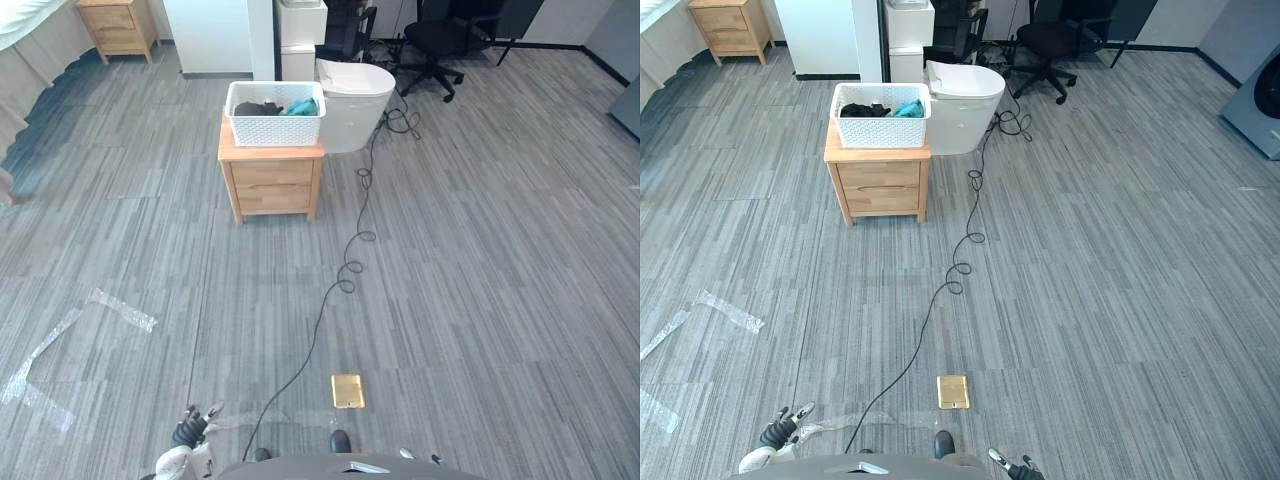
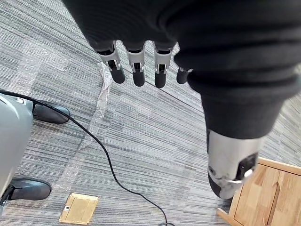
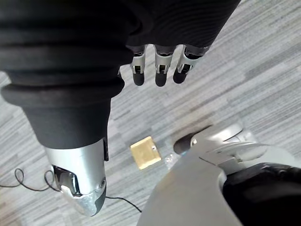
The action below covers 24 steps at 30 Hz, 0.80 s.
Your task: Pick up the laundry basket with both hands and put the clothes into the washing machine.
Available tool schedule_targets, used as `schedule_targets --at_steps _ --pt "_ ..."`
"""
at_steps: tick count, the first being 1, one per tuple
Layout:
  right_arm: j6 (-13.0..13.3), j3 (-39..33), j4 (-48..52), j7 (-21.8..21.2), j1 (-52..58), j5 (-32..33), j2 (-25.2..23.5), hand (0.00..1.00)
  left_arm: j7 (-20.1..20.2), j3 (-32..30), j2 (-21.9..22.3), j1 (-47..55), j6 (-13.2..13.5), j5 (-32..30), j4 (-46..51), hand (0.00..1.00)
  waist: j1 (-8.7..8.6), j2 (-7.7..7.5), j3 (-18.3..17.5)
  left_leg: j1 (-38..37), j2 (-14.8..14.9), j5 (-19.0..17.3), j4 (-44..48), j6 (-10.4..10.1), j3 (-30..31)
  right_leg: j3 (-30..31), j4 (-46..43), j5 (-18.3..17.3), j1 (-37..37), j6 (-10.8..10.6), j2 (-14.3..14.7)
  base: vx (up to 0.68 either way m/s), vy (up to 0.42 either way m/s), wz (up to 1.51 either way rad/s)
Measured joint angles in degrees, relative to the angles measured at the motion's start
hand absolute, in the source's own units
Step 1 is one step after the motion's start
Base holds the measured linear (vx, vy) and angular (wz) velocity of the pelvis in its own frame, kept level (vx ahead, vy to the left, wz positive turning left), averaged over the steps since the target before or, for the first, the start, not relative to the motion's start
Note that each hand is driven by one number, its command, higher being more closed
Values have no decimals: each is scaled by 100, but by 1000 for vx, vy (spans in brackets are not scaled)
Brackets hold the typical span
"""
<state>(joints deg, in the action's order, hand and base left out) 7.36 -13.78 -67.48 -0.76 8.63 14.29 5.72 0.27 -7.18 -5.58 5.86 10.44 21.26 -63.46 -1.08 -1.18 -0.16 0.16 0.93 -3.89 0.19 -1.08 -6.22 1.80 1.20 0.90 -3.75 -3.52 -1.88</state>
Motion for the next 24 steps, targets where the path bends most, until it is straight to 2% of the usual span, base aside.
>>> schedule_targets --at_steps 6,13,24 --pt "21 9 -83 -1 -34 -1 -10 0 26 1 10 0 0 0 -37 0 -1 -25 13 -45 0 53 -93 -12 0 -49 13 24 12 -11 -5 -25 -6 1" --pt "26 82 -67 0 -54 -3 -18 0 11 16 10 -9 0 4 -38 0 -4 -80 109 -121 -7 365 -466 26 1 -93 153 183 -11 9 7 -80 -17 2" --pt "25 187 8 0 -60 -11 -17 0 2 48 11 0 0 -6 -82 0 -12 -92 161 -116 -14 369 -501 11 -6 -101 340 269 74 -12 3 -12 0 0"
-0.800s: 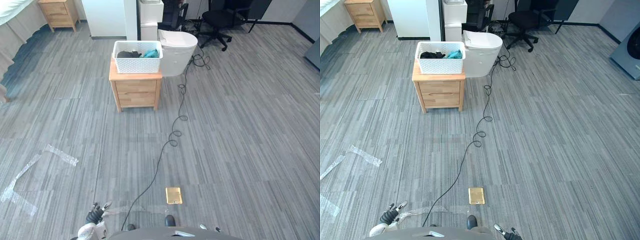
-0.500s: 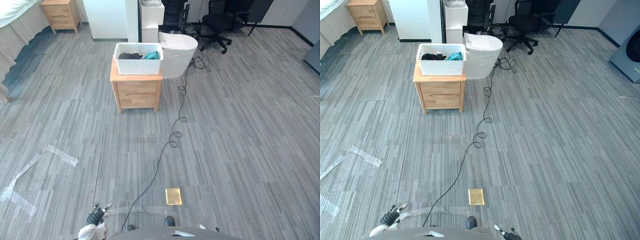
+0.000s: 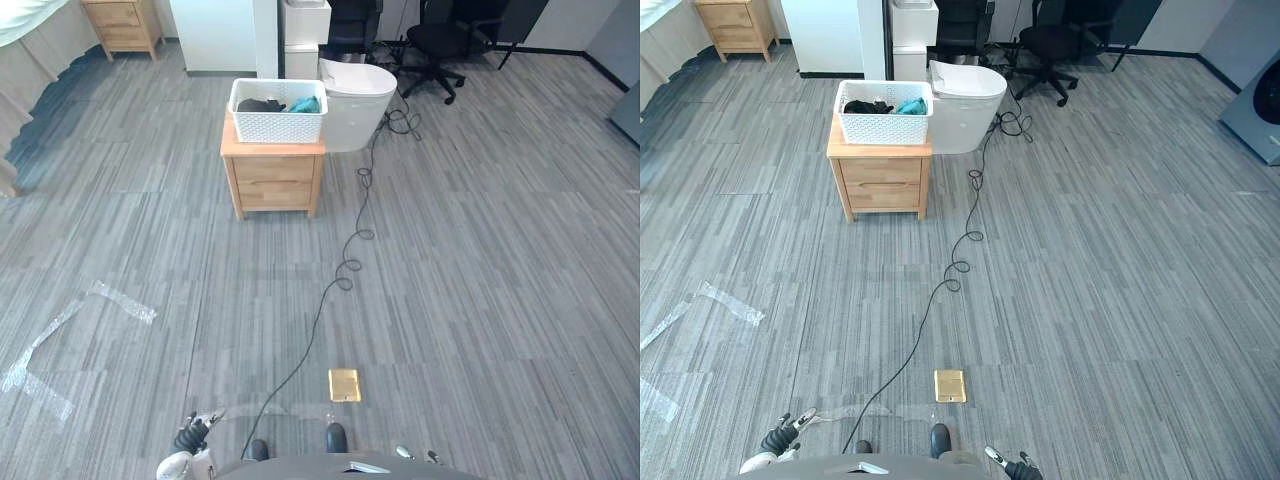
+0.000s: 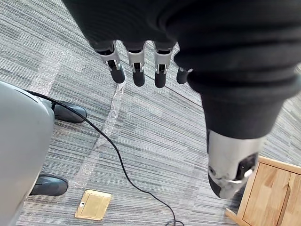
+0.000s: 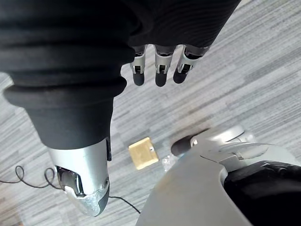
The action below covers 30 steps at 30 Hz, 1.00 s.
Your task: Pick up the laundry basket with both hands and put the clothes into the washing machine.
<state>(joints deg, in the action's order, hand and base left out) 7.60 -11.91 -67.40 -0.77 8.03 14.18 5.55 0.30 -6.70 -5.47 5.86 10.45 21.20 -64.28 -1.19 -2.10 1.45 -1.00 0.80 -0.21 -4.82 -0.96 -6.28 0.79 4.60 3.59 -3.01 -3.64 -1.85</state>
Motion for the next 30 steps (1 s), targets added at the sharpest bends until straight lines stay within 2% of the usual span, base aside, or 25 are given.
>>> schedule_targets --at_steps 7,17,18,19,20,21,22,23,24,25,26,27,28,30 --pt "-2 11 -1 -2 -40 -8 2 0 1 -2 0 -77 1 1 3 0 -28 2 32 2 3 -11 30 -17 -3 -2 -1 1 1 0 2 16 0 0" --pt "-57 54 16 -2 -154 -107 44 0 -8 -3 19 -75 17 123 58 0 38 -31 165 196 -71 -30 26 15 10 -58 -2 -83 -138 -43 -57 -34 -3 2" --pt "-57 36 18 -2 -164 -105 46 0 -8 -4 34 -76 17 123 69 0 38 -25 179 229 -100 -87 76 60 25 -133 -31 -130 -153 -86 -99 35 77 29" --pt "-58 -30 33 -1 -165 -102 26 0 -9 -6 99 -75 19 123 134 0 47 -16 204 441 -140 -295 469 167 -17 -353 -395 -365 -354 -258 -232 31 69 36" --pt "-60 -71 78 0 -161 -99 25 0 3 -6 143 -69 18 116 192 0 48 -47 260 567 -147 -434 745 192 -100 -493 -684 -525 -466 -371 -325 92 144 66" --pt "-58 -186 215 -3 -100 -98 15 0 7 -3 163 -68 17 122 311 0 27 47 343 687 -117 -767 1268 232 -309 -732 -1347 -810 -553 -678 -504 62 138 60" --pt "-64 -233 375 -4 -34 -96 70 0 10 -1 190 -69 20 122 430 0 99 99 443 711 -118 -1116 1583 336 -270 -732 -2607 -1001 -975 -530 -599 61 173 45" --pt "-53 -231 463 -5 -21 -92 76 0 1 -5 191 -26 20 118 440 0 124 87 477 667 -119 -1201 1651 391 -266 -719 -3351 -966 -1318 -462 -673 71 152 13" --pt "-29 -275 608 -4 -22 -40 36 0 2 -4 159 43 17 117 450 0 106 216 576 467 -113 -1313 1675 446 -235 -667 -4632 -763 -1891 -179 -761 191 146 7" --pt "-20 -290 657 -5 -20 -34 -1 0 -6 -11 128 77 3 106 449 0 71 96 640 304 -112 -1392 1666 480 -188 -660 -5241 -933 -2168 -178 -760 319 144 19" --pt "-21 -303 671 -5 -36 -20 -75 0 -12 -57 38 40 -14 86 456 0 72 47 682 19 -116 -1475 1551 473 -119 -816 -5489 -1297 -2412 -160 -714 317 93 15" --pt "-22 -306 675 -6 -36 -16 -85 0 -11 -70 34 36 -14 72 462 0 71 34 683 -21 -109 -1488 1519 475 -101 -850 -5441 -1330 -2438 -161 -681 344 62 23" --pt "-26 -370 676 -10 -17 -2 -116 0 -9 -141 60 -42 -24 -11 456 0 13 36 687 -159 -70 -1535 1441 502 20 -1051 -5037 -1467 -2516 -144 -527 402 40 31" --pt "-37 -514 692 -11 -34 33 -165 0 0 -216 160 -298 -23 -30 458 0 -71 100 712 -480 -19 -1581 1137 440 190 -1253 -3777 -1349 -2685 1 -149 486 15 41"
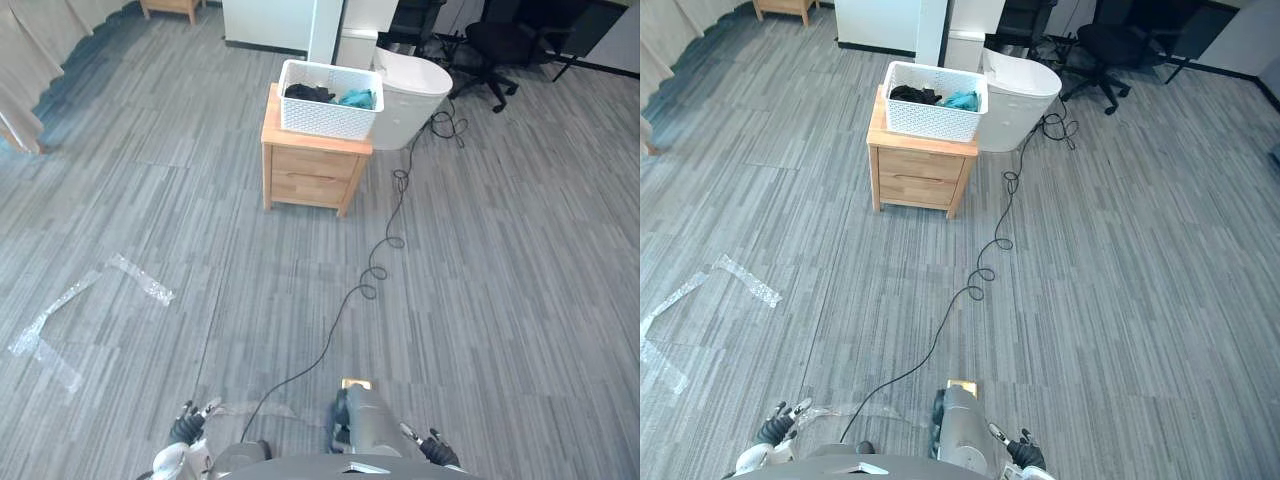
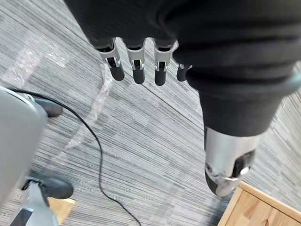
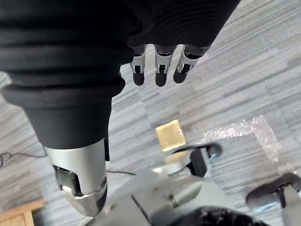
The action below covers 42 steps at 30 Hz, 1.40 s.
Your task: Pick up the laundry basket with both hands and put the clothes into the washing machine.
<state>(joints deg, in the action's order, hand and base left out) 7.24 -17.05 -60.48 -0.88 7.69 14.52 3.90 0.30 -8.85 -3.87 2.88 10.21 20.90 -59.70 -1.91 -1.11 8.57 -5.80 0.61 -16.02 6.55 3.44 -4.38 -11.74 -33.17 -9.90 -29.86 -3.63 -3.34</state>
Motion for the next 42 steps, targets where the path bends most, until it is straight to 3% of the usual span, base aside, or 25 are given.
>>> schedule_targets --at_steps 2,3,4,5,6,7,8,10,12,14,17,19,20,21,22,23,24,26,30,31,32,33,36,38,42 --pt "-24 -12 34 6 102 -17 -19 0 17 -15 62 -157 1 -227 20 0 -166 74 27 -485 15 -24 -417 -237 133 -171 1441 623 -14 302 340 809 -36 67" --pt "-24 -8 94 5 164 -17 -54 0 26 -21 87 -167 0 -280 35 0 -186 29 6 -559 -29 -86 -319 -348 127 -170 1575 743 19 455 386 748 -68 71" --pt "-22 -27 144 0 241 -1 -103 0 34 -41 120 -164 0 -336 64 0 -198 14 -2 -643 -59 -172 -140 -489 136 -106 1651 1060 94 800 381 590 -79 61" --pt "-26 -152 211 -24 277 34 -45 0 40 -169 286 -210 -2 -420 96 0 -219 197 16 -407 134 -203 926 -741 13 -224 1417 1224 361 949 370 727 -109 67" --pt "-18 -178 348 -44 279 36 -29 0 63 -265 374 -246 0 -430 134 0 -287 281 61 99 273 80 2172 -773 -158 -309 1394 1005 568 956 366 724 -120 66" --pt "-19 -182 436 -76 279 38 -7 0 70 -438 458 -237 -6 -430 207 0 -283 365 110 694 515 802 3589 -727 -341 -320 1436 811 873 993 441 879 -190 9" --pt "-20 -176 569 -103 280 91 12 0 81 -809 544 -135 -10 -425 368 0 -62 423 118 1552 1042 1790 5593 -724 -397 -182 1502 498 1404 1119 695 730 -166 -33" --pt "-14 -107 576 -103 224 139 2 0 70 -933 518 -85 -24 -422 434 0 90 355 165 2054 1230 1744 6719 -668 -303 -15 1509 315 1847 1206 809 628 -119 -62" --pt "-20 79 587 -101 48 187 -55 0 59 -900 452 -20 -25 -415 577 0 217 151 244 2776 1284 1461 7305 -624 -225 390 1851 238 2681 1235 814 721 -68 -82" --pt "-10 141 623 -105 -30 201 -116 0 55 -889 420 2 -3 -398 722 0 362 59 183 3329 1493 1235 6759 -526 -452 771 2313 224 3221 1211 770 618 21 -100" --pt "-21 358 823 -105 -133 204 -115 0 54 -703 400 22 16 -296 733 0 423 110 131 3455 1640 1028 3501 -571 -1155 1319 2829 -79 3873 852 519 594 173 -105" --pt "-24 210 852 -102 -91 204 -84 0 24 -470 479 72 8 -296 693 0 425 277 4 3011 1475 1390 1477 -722 -1436 1601 2733 -290 4049 675 468 698 375 -108" --pt "-23 174 882 -105 -5 201 -61 0 36 -445 482 227 -4 -296 577 0 461 378 -269 2832 1360 1882 1306 -494 -1329 1913 2045 -708 3952 615 450 763 510 -120" --pt "-27 172 888 -93 4 207 -161 0 39 -465 383 230 -16 -296 463 0 433 131 -348 2739 1243 1597 1420 -488 -1504 2005 1592 -826 3808 535 262 618 443 -102" --pt "-17 182 947 -98 -3 206 -230 0 19 -440 212 205 -31 -296 385 0 321 -96 -429 2480 1062 1486 1253 -427 -1688 2041 735 -751 3414 251 61 571 401 -53" --pt "-4 224 920 -96 -10 206 -277 0 22 -373 47 196 -19 -296 384 0 247 -227 -416 2108 899 1370 1000 -385 -1860 2056 -540 -404 2802 -564 -60 426 286 -38" --pt "-5 251 896 -99 -62 206 -273 0 17 -320 -10 161 -22 -295 343 0 169 -225 -410 1945 863 1333 895 -364 -1876 2029 -963 -483 2571 -539 -74 514 326 -23" --pt "-10 381 883 -99 -110 200 -139 0 23 -51 -130 47 -13 -294 242 0 73 -151 -387 1253 766 1336 390 -397 -1911 1472 -883 -854 2070 -188 -139 456 240 5" --pt "-8 451 1286 -54 -168 142 -56 0 44 57 -244 -42 4 -295 251 0 -33 -45 -352 812 759 1311 78 -437 -1733 1263 568 -636 1509 -215 -235 388 29 39" --pt "-1 450 1609 13 -107 83 -54 0 31 89 -296 32 12 -292 262 0 -28 -76 -366 648 686 1228 38 -566 -1739 1235 1191 -103 1476 -241 -312 423 -83 43" --pt "12 451 1938 27 -30 75 -58 0 15 159 -426 141 17 -292 294 0 -37 -262 -394 500 486 1146 34 -690 -1670 1307 1699 1012 1445 -245 -514 358 -106 46" --pt "32 449 2078 31 -13 67 -22 0 9 170 -482 165 12 -292 274 0 -54 -347 -384 442 362 1110 34 -736 -1590 1372 1693 1151 1376 -330 -608 322 -165 43" --pt "116 438 2867 99 -35 -216 471 0 -4 182 -130 303 27 -219 553 0 -22 192 -425 597 689 1123 -2 -880 -1420 1200 1870 1118 1384 -336 -336 221 -148 10" --pt "145 204 3671 117 -33 -519 610 0 -15 76 27 351 23 -60 995 0 -13 428 -391 765 901 1229 -130 -1048 -1418 1097 2386 1315 1369 -196 -119 208 -168 -26" --pt "195 -249 4812 288 91 -678 569 0 -254 -283 84 297 125 236 2332 0 -142 391 -261 958 1033 1287 -155 -1122 -1290 931 2584 1412 1293 -142 -14 38 -71 -2"
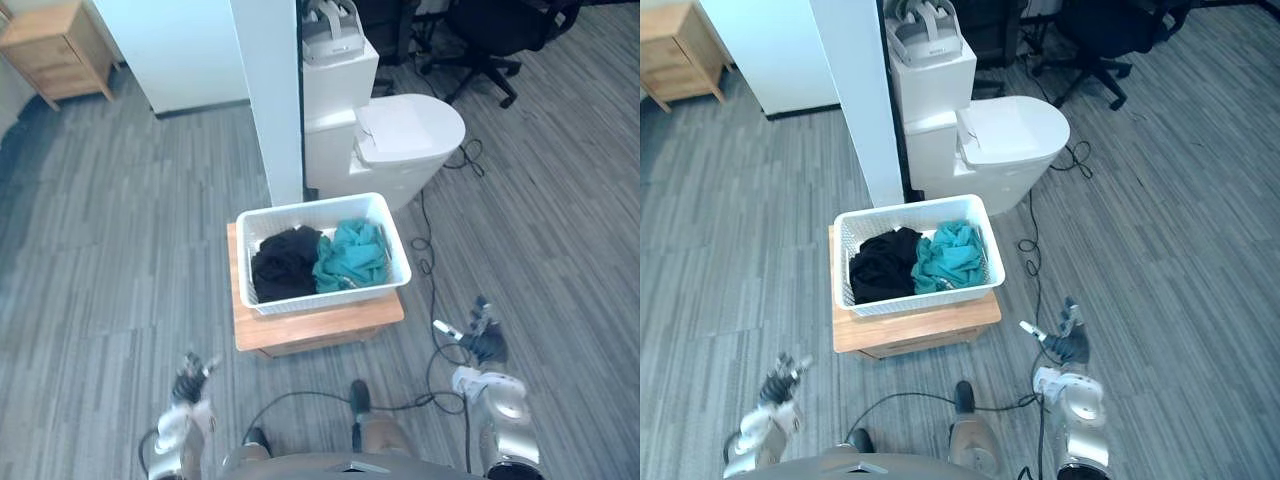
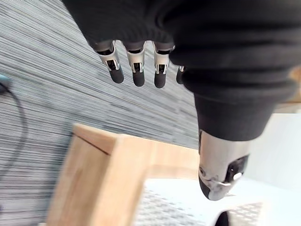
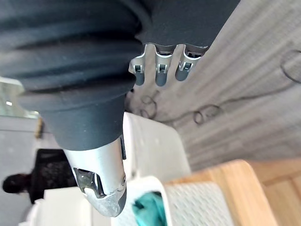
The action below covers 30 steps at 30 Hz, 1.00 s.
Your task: Pick up the laundry basket with both hands and put the clothes into the washing machine.
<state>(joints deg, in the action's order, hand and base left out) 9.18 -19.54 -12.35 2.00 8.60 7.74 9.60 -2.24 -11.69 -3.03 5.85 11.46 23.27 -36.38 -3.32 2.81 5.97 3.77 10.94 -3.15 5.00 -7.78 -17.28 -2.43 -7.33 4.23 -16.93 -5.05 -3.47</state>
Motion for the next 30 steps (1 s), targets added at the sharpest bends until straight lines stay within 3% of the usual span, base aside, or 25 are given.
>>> schedule_targets --at_steps 4,8,10,14,16,20,25,30 --pt "73 -480 1367 411 -112 -330 -143 0 -710 -753 216 -421 144 132 2072 0 -48 -163 452 569 -44 -8 -13 2 3 -140 205 39 -471 62 -59 -88 -25 3" --pt "55 -336 2363 774 -467 -689 -281 0 -1261 -865 191 -627 222 -223 4162 0 46 -93 808 1051 -4 -114 304 30 -44 -156 111 -16 -853 137 -117 -128 -26 2" --pt "33 -156 2412 959 -935 -777 -149 0 -1376 -805 82 -993 290 -456 4481 0 104 -36 943 1316 29 -158 522 39 -39 -144 -10 -13 -1087 153 -126 -121 -45 -1" --pt "-211 193 2123 1132 -2226 -736 459 0 -1360 -317 -319 -1983 126 -450 4347 0 182 7 1351 1681 88 -163 827 39 -9 -147 -201 52 -1399 205 -139 -89 -30 3" --pt "-418 334 1790 1234 -2949 -515 998 0 -1150 168 -609 -2590 -191 -68 3896 0 219 37 1471 1963 106 -165 998 42 -7 -159 -327 74 -1648 227 -173 -77 -17 7" --pt "-633 352 1736 1365 -3409 -92 1513 0 -672 790 -1069 -3170 -694 660 3182 0 243 123 1754 2183 189 -278 1293 75 -28 -308 -463 76 -1765 229 -219 -22 -1 7" --pt "-715 349 1837 1372 -3405 -16 1570 0 -570 806 -1086 -3607 -1138 382 2621 0 283 127 1756 2425 196 -360 1481 105 -236 -383 -619 76 -2025 229 -330 13 10 -3" --pt "-722 203 2302 1563 -3346 -28 1434 0 -777 407 -411 -3644 -1343 -369 2531 0 284 156 1773 2411 190 -357 1475 105 -356 -453 -907 76 -2121 228 -421 28 21 11"
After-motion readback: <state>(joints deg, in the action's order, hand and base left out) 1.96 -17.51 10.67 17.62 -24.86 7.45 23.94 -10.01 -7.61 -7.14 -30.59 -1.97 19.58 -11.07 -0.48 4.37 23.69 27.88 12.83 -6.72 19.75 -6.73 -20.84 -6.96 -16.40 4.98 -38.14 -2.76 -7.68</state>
